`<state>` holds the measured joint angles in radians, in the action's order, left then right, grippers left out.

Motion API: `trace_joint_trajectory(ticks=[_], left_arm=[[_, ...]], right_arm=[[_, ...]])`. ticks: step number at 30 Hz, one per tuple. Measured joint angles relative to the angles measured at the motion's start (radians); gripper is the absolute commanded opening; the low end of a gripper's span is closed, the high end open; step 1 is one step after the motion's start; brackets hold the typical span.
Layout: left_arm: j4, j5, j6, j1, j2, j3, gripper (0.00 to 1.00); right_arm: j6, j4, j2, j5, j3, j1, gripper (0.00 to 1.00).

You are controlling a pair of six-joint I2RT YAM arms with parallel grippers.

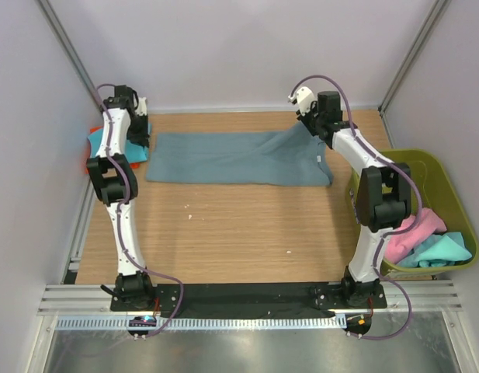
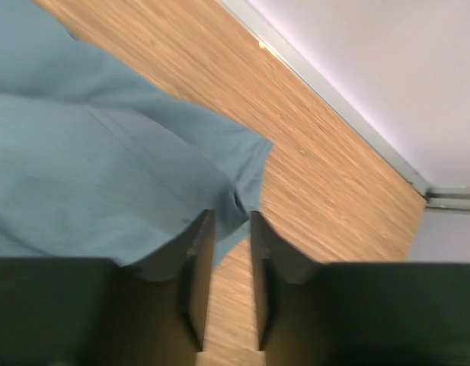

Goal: Fold and stack the t-shirts
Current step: Fold the tshirt

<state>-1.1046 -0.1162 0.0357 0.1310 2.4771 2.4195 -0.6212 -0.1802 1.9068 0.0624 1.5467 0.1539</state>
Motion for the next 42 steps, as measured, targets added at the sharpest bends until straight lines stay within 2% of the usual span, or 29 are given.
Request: trace_joint_trajectory(ticks=[1, 2, 5, 10, 15, 17, 20, 25, 35, 36, 42], left_arm=[[0.010, 0.008, -0.001, -0.005, 0.010, 0.012, 0.30], [0.020, 0.019, 0.000, -0.013, 0.018, 0.016, 0.34], [0.023, 0.035, -0.006, -0.042, 0.024, -0.006, 0.38], [0.031, 0.043, -0.011, -0.074, 0.006, -0.068, 0.39], [0.074, 0.009, -0.016, -0.069, -0.113, -0.291, 0.42], [0.093, -0.011, -0.017, -0.065, -0.175, -0.394, 0.43], [0.108, -0.041, -0.016, -0.063, -0.222, -0.469, 0.43], [0.121, -0.086, -0.014, -0.064, -0.223, -0.480, 0.46], [0.109, -0.099, -0.001, -0.064, -0.129, -0.416, 0.47], [0.109, -0.098, -0.001, -0.064, -0.127, -0.411, 0.52], [0.105, -0.103, 0.002, -0.066, -0.124, -0.408, 0.55]], right_arm=[[-0.005, 0.014, 0.025, -0.026, 0.000, 0.002, 0.39], [-0.008, 0.025, 0.042, -0.049, 0.000, 0.003, 0.47], [0.000, 0.040, 0.064, -0.118, 0.000, 0.007, 0.52], [0.040, 0.084, -0.006, -0.180, -0.040, 0.008, 0.54], [0.157, 0.039, -0.186, -0.161, -0.186, 0.008, 0.54], [0.212, 0.013, -0.233, -0.125, -0.231, 0.008, 0.55], [0.299, -0.033, -0.266, -0.074, -0.296, 0.008, 0.55], [0.375, -0.105, -0.238, -0.029, -0.372, 0.008, 0.55], [0.386, -0.113, -0.154, -0.026, -0.374, 0.004, 0.54], [0.388, -0.113, -0.145, -0.025, -0.374, 0.001, 0.54], [0.389, -0.122, -0.106, -0.025, -0.402, -0.008, 0.49]])
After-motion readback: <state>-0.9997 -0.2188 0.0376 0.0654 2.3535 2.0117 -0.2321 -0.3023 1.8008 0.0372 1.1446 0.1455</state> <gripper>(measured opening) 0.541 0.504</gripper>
